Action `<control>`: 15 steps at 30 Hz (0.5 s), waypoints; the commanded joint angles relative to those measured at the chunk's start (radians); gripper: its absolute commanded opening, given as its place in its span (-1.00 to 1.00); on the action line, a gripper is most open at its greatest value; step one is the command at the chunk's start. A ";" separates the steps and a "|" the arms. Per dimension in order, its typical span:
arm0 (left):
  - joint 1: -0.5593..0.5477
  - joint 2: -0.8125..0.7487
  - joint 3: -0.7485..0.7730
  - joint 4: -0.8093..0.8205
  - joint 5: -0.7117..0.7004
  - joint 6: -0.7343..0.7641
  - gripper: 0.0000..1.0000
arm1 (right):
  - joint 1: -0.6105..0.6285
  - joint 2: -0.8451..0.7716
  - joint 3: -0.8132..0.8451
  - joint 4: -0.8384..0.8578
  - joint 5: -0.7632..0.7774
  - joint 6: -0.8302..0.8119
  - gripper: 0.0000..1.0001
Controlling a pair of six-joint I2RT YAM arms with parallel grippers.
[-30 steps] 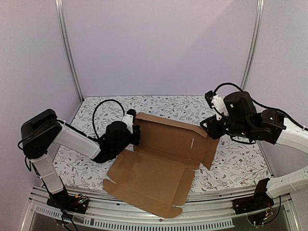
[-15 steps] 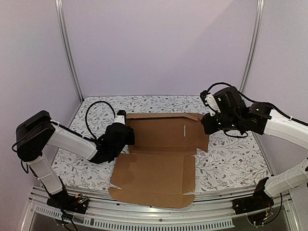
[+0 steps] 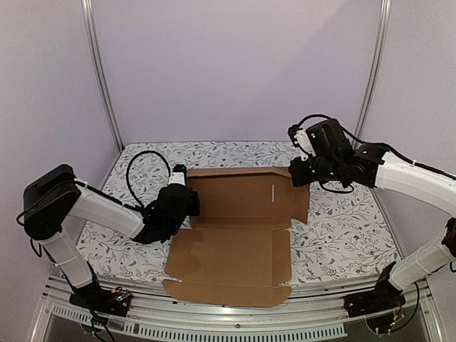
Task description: Fold the paper box
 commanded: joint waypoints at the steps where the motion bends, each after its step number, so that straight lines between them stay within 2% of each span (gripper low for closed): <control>1: -0.019 -0.018 -0.015 -0.066 -0.005 -0.018 -1.00 | -0.011 0.044 0.025 0.037 -0.009 -0.010 -1.00; 7: -0.023 -0.021 -0.006 -0.077 -0.002 -0.022 -1.00 | -0.010 0.080 -0.022 0.117 -0.033 0.020 -1.00; 15: -0.024 -0.026 0.017 -0.115 0.031 -0.049 -1.00 | -0.009 0.112 -0.087 0.274 -0.111 0.166 -1.00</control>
